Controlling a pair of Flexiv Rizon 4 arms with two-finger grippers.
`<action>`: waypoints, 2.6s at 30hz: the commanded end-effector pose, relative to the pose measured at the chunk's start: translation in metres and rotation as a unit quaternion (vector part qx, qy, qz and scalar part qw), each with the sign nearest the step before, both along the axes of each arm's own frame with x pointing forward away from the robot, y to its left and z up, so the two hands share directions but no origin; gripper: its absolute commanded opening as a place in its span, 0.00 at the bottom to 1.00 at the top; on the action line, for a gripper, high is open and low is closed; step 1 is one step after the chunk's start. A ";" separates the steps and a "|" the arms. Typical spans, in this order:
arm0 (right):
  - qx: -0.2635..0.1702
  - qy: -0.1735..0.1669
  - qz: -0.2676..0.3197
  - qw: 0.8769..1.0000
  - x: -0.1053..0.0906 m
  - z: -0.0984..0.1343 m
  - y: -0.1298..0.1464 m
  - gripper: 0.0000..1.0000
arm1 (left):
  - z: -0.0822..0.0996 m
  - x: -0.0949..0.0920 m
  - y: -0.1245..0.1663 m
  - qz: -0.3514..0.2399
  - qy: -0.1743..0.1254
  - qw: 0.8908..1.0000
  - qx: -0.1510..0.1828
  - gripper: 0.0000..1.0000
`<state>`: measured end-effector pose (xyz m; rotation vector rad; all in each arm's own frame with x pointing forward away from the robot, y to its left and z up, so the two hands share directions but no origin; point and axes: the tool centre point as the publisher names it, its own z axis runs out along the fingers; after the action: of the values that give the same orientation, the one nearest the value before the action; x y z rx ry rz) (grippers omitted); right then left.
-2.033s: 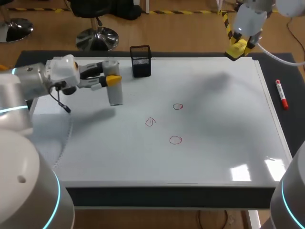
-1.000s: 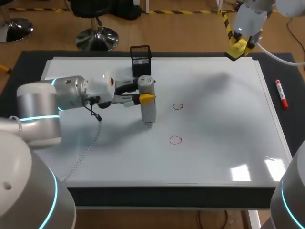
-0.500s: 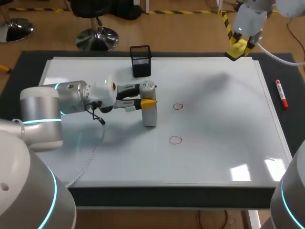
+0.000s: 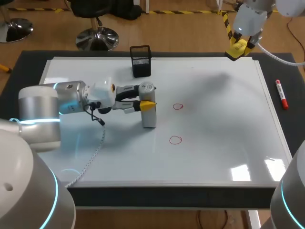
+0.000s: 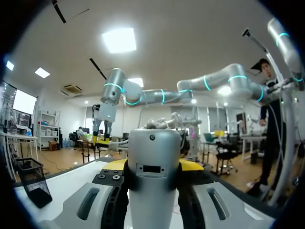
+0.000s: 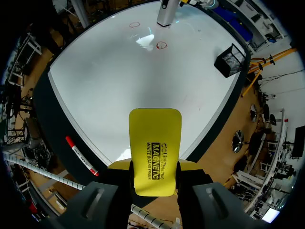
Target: Pick up the inspection probe, press it on each red-marked spot on the whiteboard one by one, put down the probe, pick up the eraser, and wipe off all the red marks.
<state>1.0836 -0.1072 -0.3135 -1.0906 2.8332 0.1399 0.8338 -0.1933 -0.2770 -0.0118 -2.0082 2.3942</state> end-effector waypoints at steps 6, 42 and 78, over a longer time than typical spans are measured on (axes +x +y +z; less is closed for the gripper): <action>-0.003 0.002 0.001 1.000 0.002 0.001 0.000 0.00 | -0.003 -0.004 0.001 0.003 0.000 1.000 0.002 0.00; -0.003 0.002 0.001 1.000 0.002 0.001 0.000 0.00 | 0.060 0.041 0.069 0.090 -0.052 0.995 0.005 0.00; -0.003 0.002 0.001 1.000 0.002 0.001 0.000 0.00 | 0.043 0.125 0.174 0.191 -0.016 0.982 -0.003 0.00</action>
<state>1.0837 -0.1072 -0.3135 -1.0905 2.8334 0.1399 0.9572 -0.0220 -0.2297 0.3813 -2.2038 2.6162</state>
